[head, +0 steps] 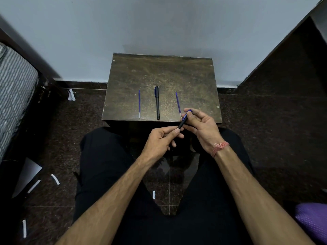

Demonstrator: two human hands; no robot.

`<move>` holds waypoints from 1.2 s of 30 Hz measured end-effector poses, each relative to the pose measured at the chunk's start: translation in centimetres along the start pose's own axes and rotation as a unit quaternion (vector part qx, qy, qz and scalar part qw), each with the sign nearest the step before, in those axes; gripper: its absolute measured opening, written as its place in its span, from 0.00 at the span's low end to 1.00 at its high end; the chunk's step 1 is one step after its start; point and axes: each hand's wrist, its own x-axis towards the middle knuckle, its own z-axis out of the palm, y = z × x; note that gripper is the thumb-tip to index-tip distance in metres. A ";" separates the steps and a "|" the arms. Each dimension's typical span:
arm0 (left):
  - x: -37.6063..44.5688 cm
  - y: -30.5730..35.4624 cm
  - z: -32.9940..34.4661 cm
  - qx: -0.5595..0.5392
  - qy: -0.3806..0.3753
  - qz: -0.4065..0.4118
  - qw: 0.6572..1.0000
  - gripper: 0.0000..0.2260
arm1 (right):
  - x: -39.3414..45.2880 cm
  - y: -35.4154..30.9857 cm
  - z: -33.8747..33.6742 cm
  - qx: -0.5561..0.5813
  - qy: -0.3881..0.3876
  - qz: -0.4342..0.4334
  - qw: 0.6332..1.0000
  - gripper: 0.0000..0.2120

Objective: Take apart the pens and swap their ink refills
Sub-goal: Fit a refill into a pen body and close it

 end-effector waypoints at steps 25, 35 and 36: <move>0.5 -0.1 -0.3 -0.039 0.148 0.018 0.988 0.08 | 1.1 1.1 2.2 -0.110 0.022 -0.058 0.992 0.12; -0.1 1.4 -0.6 0.023 0.314 0.099 0.944 0.09 | 4.8 0.0 7.5 -0.504 0.160 -0.115 0.841 0.17; -0.1 1.5 -0.7 0.026 0.321 0.107 0.941 0.09 | 5.0 -0.2 7.7 -0.527 0.160 -0.122 0.826 0.18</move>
